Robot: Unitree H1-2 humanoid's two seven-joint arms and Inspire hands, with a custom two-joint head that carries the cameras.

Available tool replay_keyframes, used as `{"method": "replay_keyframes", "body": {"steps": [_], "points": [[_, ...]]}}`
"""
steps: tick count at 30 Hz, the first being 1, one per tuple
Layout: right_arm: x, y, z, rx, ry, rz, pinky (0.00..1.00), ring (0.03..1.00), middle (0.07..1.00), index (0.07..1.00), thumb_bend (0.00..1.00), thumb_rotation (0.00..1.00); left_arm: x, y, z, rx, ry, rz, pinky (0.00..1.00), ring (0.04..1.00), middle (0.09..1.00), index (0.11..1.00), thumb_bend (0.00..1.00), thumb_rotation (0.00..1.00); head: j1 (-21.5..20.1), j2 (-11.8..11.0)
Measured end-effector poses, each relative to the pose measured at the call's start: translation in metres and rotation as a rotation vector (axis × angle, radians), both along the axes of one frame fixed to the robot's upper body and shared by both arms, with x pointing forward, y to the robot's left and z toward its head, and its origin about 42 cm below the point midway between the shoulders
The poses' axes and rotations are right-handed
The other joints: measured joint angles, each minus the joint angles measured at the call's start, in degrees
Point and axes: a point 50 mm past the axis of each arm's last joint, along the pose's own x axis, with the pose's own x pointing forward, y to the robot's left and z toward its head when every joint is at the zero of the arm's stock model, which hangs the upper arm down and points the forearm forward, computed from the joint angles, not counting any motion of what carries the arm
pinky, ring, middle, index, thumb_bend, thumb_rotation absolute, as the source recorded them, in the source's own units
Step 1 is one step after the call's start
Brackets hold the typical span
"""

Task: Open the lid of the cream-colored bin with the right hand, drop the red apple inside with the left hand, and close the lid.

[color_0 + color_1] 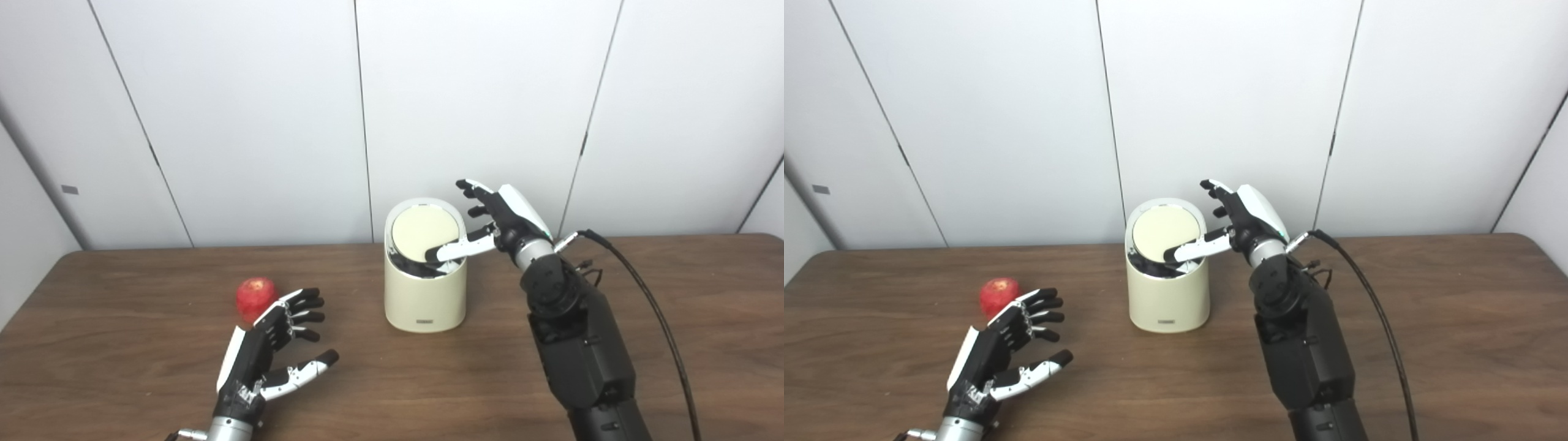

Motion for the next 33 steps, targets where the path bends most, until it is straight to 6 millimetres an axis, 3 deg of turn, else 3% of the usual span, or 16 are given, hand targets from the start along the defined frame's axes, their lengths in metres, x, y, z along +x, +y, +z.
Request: {"method": "replay_keyframes", "body": {"steps": [9,15,16,19,23,27,30,33], "points": [[-0.002,0.001,0.001,-0.008,-0.022,-0.003,0.63,0.82,0.903,0.889,0.86,0.2,0.0,0.0,0.0,-0.002,0.0,0.0,0.61,0.732,0.78,0.813,0.65,0.0,0.26,0.0],[-0.006,0.0,0.001,0.025,-0.026,0.01,0.58,0.793,0.901,0.887,0.85,0.22,0.0,0.0,0.0,-0.003,0.0,0.0,0.62,0.73,0.775,0.81,0.66,0.0,0.26,0.0],[-0.008,-0.001,0.001,0.044,-0.027,0.018,0.54,0.743,0.894,0.889,0.84,0.21,0.0,0.0,0.0,-0.003,0.0,0.0,0.61,0.729,0.774,0.808,0.66,0.0,0.18,0.09],[-0.015,-0.011,0.005,0.1,-0.047,0.052,0.55,0.755,0.892,0.9,0.83,0.25,0.0,0.0,0.0,-0.005,0.002,0.0,0.62,0.732,0.776,0.808,0.65,0.0,0.26,0.09],[-0.021,-0.035,0.024,0.155,-0.125,0.076,0.71,0.874,0.904,0.897,0.83,0.26,-0.001,0.0,0.0,-0.004,0.003,0.001,0.61,0.73,0.775,0.807,0.65,0.0,0.26,0.17],[-0.036,-0.049,0.045,0.204,-0.234,0.087,0.68,0.856,0.894,0.874,0.81,0.22,-0.002,-0.001,0.0,-0.005,0.005,0.0,0.6,0.724,0.774,0.806,0.65,0.0,0.26,0.18],[-0.051,-0.059,0.037,0.245,-0.247,0.083,0.67,0.855,0.91,0.883,0.8,0.23,-0.001,-0.002,0.0,-0.004,0.003,-0.002,0.6,0.717,0.773,0.806,0.65,0.0,0.26,0.18],[-0.066,-0.074,0.007,0.257,-0.178,0.067,0.69,0.865,0.918,0.904,0.81,0.25,-0.001,-0.002,0.0,-0.004,0.002,-0.001,0.6,0.719,0.774,0.805,0.65,0.0,0.26,0.35]]}}
